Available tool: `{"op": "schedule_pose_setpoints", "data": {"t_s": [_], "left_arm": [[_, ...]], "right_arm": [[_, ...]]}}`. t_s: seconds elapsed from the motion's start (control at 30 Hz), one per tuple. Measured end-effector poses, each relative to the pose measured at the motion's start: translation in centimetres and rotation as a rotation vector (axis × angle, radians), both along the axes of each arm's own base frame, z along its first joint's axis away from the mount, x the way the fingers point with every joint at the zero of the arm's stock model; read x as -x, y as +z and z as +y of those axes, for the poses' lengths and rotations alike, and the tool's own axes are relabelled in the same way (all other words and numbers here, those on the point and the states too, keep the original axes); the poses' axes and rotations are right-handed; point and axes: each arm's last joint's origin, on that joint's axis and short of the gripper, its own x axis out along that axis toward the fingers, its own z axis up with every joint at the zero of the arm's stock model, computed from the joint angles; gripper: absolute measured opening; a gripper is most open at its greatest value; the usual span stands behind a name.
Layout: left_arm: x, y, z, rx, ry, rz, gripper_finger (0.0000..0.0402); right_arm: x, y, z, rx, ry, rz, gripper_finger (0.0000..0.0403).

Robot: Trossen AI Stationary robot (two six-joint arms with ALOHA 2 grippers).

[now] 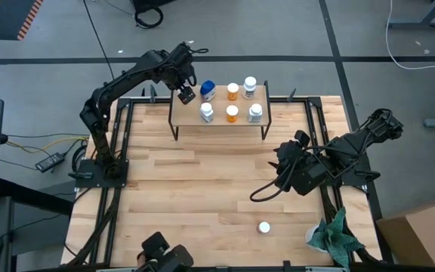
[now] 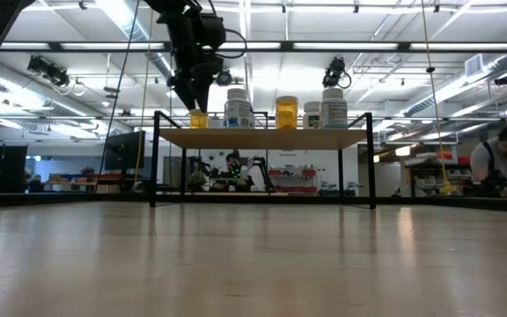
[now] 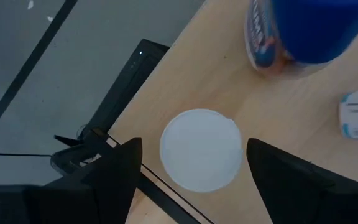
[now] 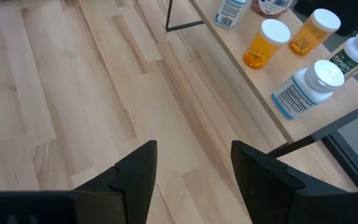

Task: Pick and place medicine bottles onto shelf by color
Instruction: Put the orange medicine bottle onto the shelf, then put the pink medicine bottle on the shelf

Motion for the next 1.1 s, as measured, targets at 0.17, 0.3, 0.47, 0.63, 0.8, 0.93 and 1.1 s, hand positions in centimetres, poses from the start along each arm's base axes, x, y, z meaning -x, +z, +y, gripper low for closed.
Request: {"op": "schedule_pose_setpoints", "data": {"t_s": [0.17,0.3,0.47,0.63,0.8,0.93,1.1], "left_arm": [[0.2,3.0,-0.2,-0.046,0.002,-0.056,0.0298],[0.5,6.1,-1.5,-0.067,0.001,-0.096,0.0298],[0.0,9.3,-5.4,-0.008,-0.055,-0.186,0.0298],[-2.8,10.1,-11.1,0.058,-0.285,-0.247,0.0298],[-6.0,9.5,-17.6,0.079,-0.509,-0.287,0.0298],[-8.5,9.0,-22.3,0.075,-0.62,-0.41,0.0298],[-11.3,7.8,-27.3,0.059,-0.735,-0.608,0.0298]], "right_arm": [[0.0,0.0,0.0,0.0,0.0,0.0,0.0214],[0.0,0.0,0.0,0.0,0.001,0.001,0.0214],[0.2,0.0,0.3,-0.054,-0.013,-0.008,0.0214],[0.9,-0.2,1.8,-0.175,0.004,-0.006,0.0214],[2.7,-0.2,4.2,-0.271,0.053,-0.015,0.0214],[4.2,-0.2,5.9,-0.347,0.063,-0.035,0.0214],[5.8,-0.2,7.4,-0.446,0.053,-0.041,0.0214]]}}
